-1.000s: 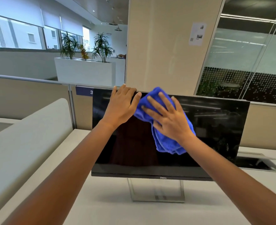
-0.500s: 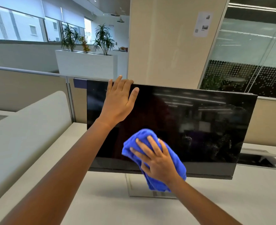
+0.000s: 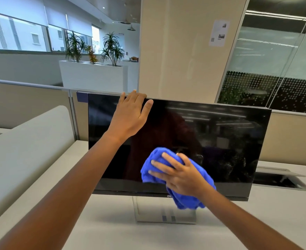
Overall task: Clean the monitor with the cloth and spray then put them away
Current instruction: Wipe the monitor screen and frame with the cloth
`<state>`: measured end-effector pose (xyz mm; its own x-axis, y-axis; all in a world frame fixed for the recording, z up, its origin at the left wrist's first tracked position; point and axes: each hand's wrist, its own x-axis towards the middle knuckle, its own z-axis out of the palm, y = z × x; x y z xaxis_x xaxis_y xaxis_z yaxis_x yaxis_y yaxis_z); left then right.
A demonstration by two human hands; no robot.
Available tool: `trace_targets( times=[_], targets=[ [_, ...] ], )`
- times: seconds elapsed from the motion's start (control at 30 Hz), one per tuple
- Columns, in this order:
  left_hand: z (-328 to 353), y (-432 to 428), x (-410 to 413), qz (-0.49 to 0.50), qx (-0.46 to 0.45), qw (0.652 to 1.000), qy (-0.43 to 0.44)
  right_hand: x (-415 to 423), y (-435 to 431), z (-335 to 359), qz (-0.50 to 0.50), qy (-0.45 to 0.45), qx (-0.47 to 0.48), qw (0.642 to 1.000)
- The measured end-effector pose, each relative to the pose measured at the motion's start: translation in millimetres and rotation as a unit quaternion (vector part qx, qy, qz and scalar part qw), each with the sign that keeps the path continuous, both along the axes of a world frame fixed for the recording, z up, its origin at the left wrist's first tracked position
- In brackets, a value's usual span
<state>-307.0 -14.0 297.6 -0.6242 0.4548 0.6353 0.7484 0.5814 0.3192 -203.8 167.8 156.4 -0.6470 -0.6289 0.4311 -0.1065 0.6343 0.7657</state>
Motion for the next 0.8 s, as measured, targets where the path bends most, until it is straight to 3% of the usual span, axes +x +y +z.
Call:
trace_targets(
  times=[0.27,0.5,0.6,0.8],
  targets=[
    [2.9,25.5,9.0,-0.004,-0.005,1.000,0.016,-25.0,25.8,118.6,-0.044,0.147,-0.123,0.980],
    [-4.6,26.5,9.0,-0.006,0.033,0.999,0.028,-30.2,9.5,80.2,-0.025,0.180,-0.299,0.937],
    [-6.3,28.1,7.6,-0.006,0.044,0.999,0.029,-23.7,-1.1,35.5,-0.011,0.143,-0.283,0.948],
    [-10.1,26.5,8.2,-0.010,0.044,0.998,0.037,8.5,-10.8,-60.7,-0.027,-0.023,-0.142,0.989]
  ],
)
